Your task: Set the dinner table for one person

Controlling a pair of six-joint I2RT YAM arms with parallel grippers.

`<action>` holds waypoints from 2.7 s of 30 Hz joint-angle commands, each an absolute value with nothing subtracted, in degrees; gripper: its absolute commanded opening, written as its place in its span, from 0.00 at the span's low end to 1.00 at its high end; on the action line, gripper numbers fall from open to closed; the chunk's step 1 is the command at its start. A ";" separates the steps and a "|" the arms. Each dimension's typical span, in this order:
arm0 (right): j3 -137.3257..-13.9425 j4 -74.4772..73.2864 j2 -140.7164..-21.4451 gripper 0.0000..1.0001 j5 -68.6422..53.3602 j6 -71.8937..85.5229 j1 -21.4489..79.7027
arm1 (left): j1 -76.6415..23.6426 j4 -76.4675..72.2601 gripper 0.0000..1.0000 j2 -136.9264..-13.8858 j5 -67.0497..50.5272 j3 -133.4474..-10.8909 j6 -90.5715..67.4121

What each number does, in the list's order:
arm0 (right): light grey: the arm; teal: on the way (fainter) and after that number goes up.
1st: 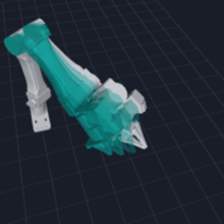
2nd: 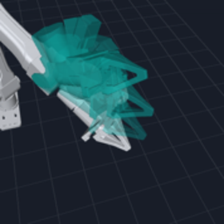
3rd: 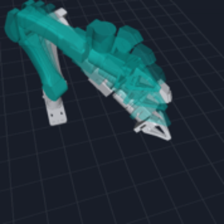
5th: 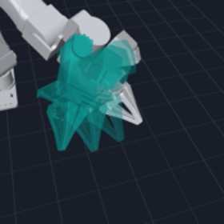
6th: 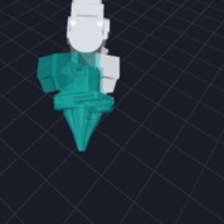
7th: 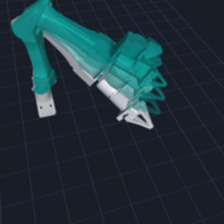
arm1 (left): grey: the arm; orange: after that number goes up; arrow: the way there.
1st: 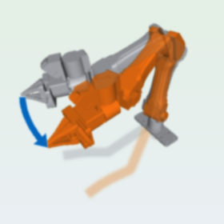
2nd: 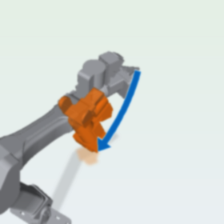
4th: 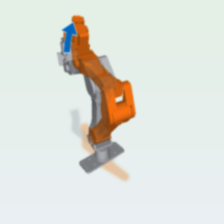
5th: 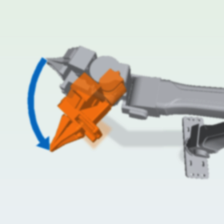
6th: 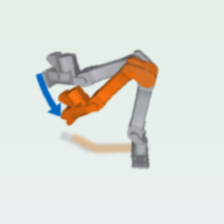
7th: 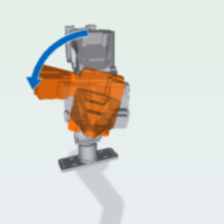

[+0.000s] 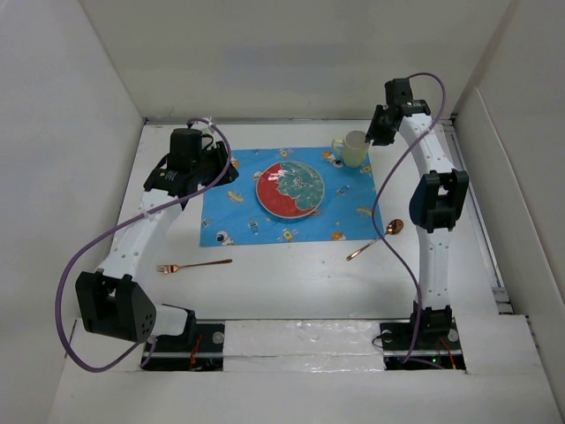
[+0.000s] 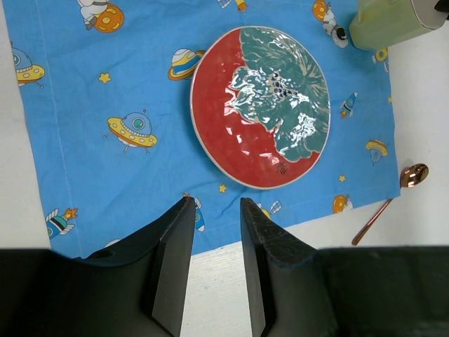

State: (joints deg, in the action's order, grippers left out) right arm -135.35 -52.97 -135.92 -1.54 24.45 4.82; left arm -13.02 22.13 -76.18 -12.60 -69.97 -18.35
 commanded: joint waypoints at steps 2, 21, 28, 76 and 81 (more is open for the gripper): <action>-139.13 -50.63 -133.69 0.37 -2.81 24.87 4.83 | -12.92 20.92 0.29 -73.74 -12.57 -69.78 -18.63; -54.43 -30.59 -70.96 0.00 -2.19 33.92 8.86 | -14.24 18.19 0.00 -74.88 -17.58 -65.04 -19.86; -48.25 -34.10 -73.63 0.38 -2.46 33.75 13.70 | -14.77 17.93 0.16 -76.29 -19.07 -65.92 -20.48; -52.65 -38.85 -93.07 0.12 6.15 33.58 11.78 | -14.77 19.51 0.19 -71.81 -12.83 -66.09 -18.54; -52.30 -40.34 -90.28 0.00 8.61 31.64 8.27 | -14.77 19.69 0.19 -71.63 -12.48 -66.01 -18.54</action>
